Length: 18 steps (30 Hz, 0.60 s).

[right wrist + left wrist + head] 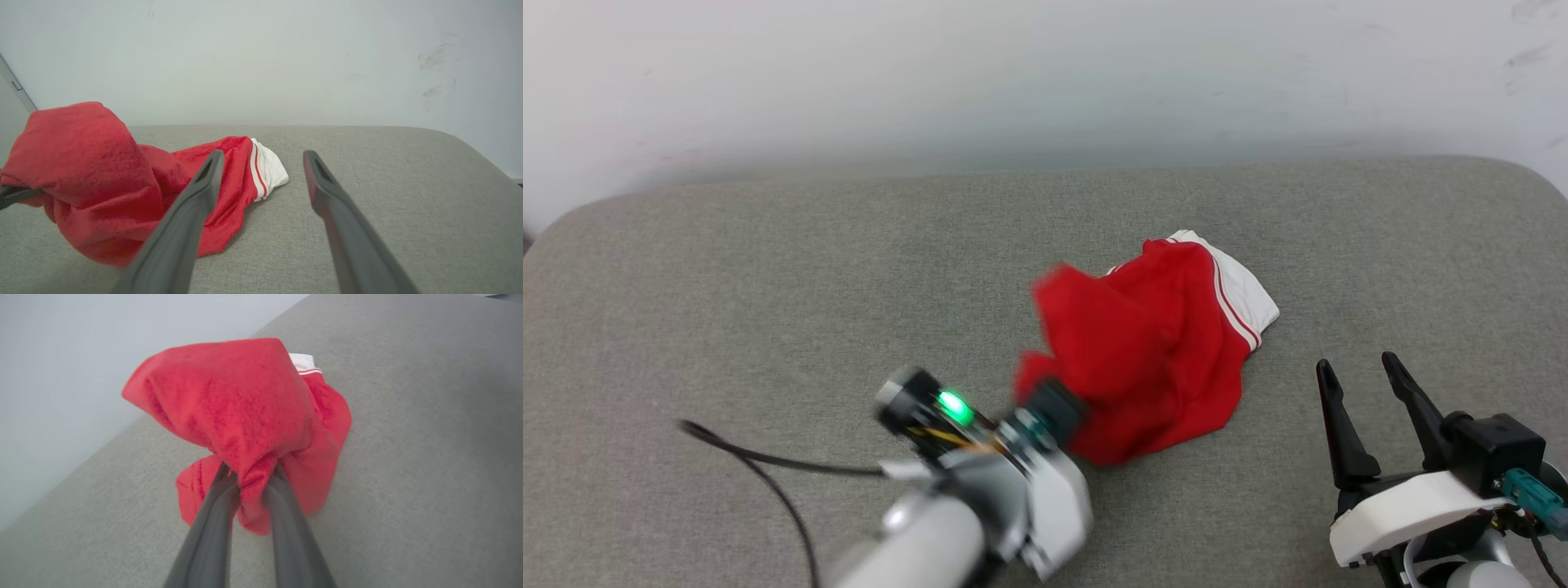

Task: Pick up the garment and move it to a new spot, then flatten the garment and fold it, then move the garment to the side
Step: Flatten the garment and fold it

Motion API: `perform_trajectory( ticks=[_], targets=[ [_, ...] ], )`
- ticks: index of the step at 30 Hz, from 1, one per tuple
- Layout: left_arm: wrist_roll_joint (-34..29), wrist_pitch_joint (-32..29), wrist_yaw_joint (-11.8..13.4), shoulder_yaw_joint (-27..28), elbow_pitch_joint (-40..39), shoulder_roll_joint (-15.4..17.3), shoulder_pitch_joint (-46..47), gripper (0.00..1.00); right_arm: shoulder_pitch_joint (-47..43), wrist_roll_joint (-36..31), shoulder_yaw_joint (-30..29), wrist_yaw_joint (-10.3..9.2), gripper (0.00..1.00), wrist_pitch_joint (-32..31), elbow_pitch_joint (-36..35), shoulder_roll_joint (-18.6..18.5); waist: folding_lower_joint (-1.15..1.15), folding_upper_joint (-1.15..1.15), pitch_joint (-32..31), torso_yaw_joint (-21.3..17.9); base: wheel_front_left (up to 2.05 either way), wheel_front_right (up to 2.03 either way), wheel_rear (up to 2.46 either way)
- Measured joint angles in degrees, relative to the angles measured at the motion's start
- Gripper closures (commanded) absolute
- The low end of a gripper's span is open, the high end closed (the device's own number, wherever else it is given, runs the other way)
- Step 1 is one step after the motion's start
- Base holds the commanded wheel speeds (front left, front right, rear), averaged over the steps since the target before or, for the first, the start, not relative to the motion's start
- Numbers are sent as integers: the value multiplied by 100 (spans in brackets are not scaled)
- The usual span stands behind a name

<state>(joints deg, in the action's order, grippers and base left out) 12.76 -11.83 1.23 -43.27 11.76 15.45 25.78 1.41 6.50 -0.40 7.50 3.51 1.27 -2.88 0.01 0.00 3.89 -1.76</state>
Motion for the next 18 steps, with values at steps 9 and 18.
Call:
perform_trajectory(
  ticks=[9,18],
  targets=[
    [-57,-274,-738,-1502,410,-300,-614,100,-13,-2,-7,0,0,-40,-76,0,0,0,40,-9,0,0,0],
    [392,86,-798,-1782,782,-356,-595,0,-20,-10,-90,0,0,-53,-105,0,0,0,18,75,0,0,0]
  ],
)
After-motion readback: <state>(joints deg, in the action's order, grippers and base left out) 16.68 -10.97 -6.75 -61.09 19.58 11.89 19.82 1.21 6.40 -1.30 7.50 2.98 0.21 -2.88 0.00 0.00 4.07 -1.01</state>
